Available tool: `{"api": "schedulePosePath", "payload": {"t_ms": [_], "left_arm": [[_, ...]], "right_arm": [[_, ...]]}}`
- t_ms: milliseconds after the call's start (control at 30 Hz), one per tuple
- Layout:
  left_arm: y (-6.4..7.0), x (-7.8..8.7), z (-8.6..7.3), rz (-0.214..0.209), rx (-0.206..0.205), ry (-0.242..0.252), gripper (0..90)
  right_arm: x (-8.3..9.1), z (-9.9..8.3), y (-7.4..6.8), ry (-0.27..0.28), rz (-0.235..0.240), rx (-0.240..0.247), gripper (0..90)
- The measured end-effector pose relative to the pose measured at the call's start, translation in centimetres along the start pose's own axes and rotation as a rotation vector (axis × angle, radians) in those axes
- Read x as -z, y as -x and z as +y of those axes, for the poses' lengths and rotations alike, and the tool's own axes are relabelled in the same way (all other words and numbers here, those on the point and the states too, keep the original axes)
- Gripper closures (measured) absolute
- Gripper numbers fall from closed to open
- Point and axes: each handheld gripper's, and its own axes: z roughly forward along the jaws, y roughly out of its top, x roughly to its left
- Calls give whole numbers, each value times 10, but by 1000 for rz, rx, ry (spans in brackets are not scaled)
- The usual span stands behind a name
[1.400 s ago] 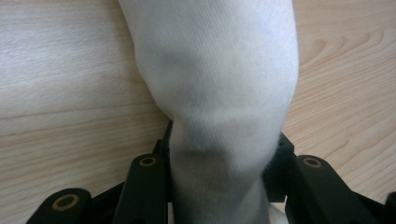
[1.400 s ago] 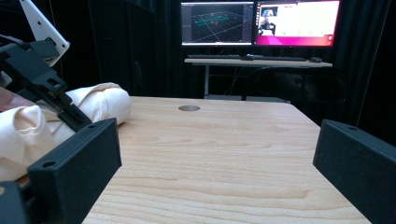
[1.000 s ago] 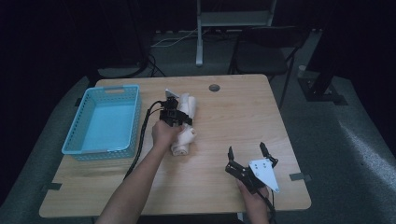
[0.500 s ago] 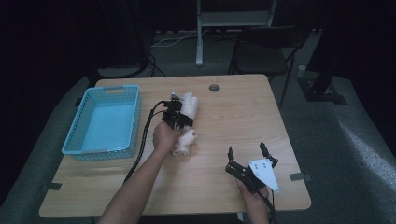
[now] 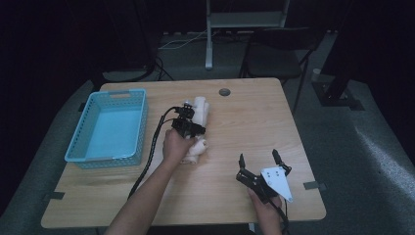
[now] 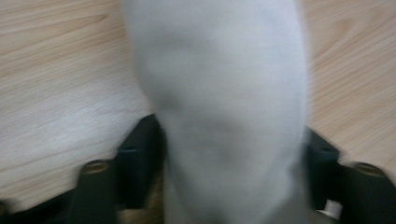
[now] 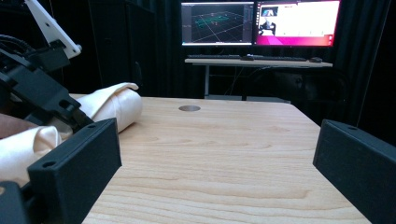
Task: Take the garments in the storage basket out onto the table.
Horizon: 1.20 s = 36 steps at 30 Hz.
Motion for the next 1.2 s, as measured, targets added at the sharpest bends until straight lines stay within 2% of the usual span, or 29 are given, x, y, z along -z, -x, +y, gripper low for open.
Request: {"api": "schedulePosePath", "payload": {"t_ms": [100, 133, 233, 367, 400, 433, 567, 633, 667, 700, 733, 800, 900, 1067, 1133, 1200], "left_arm": [[0, -1, -2, 10, 14, 17, 204], [0, -1, -3, 3, 19, 26, 204], [2, -1, -3, 16, 4, 43, 204], [9, 2, -4, 73, -32, 73, 196], [11, 2, -4, 93, -34, 74, 148], [11, 2, -4, 90, -29, 72, 99], [6, 3, -4, 38, 9, 70, 98], [4, 4, -5, 28, 25, 64, 98], [3, 4, -5, 11, 22, 66, 98], [3, 5, -7, -34, 11, 67, 62], [3, 6, -8, -46, -7, 63, 0], [5, 6, -9, -48, -27, 62, 0], [5, 11, -10, -53, -52, 92, 0], [4, 22, -13, -109, -24, 212, 0], [4, 23, -14, -137, -16, 219, 0], [5, 24, -17, -119, -31, 229, 0]], "right_arm": [[0, 0, 0, 0, 0, -1, 2], [0, 0, 0, 0, 0, -1, 2], [0, 0, 0, 0, 1, 0, 2], [0, 0, 0, 0, 0, -1, 3], [0, 0, 0, 0, 1, -1, 2], [0, 0, 0, 0, 0, -1, 2], [0, 0, 0, 0, 0, 0, 2], [0, 0, 0, 0, 0, 0, 2], [0, 0, 0, 0, 0, 0, 2], [0, 0, 0, 0, 0, -1, 2], [0, 0, 0, 0, 0, -1, 2], [0, 0, 0, 0, 1, -2, 2], [0, 0, 0, 1, 1, 0, 2], [0, 0, 0, 0, 0, -2, 2], [0, 0, 0, 0, 1, -1, 2], [0, 0, 0, 0, 0, 0, 2]]}}
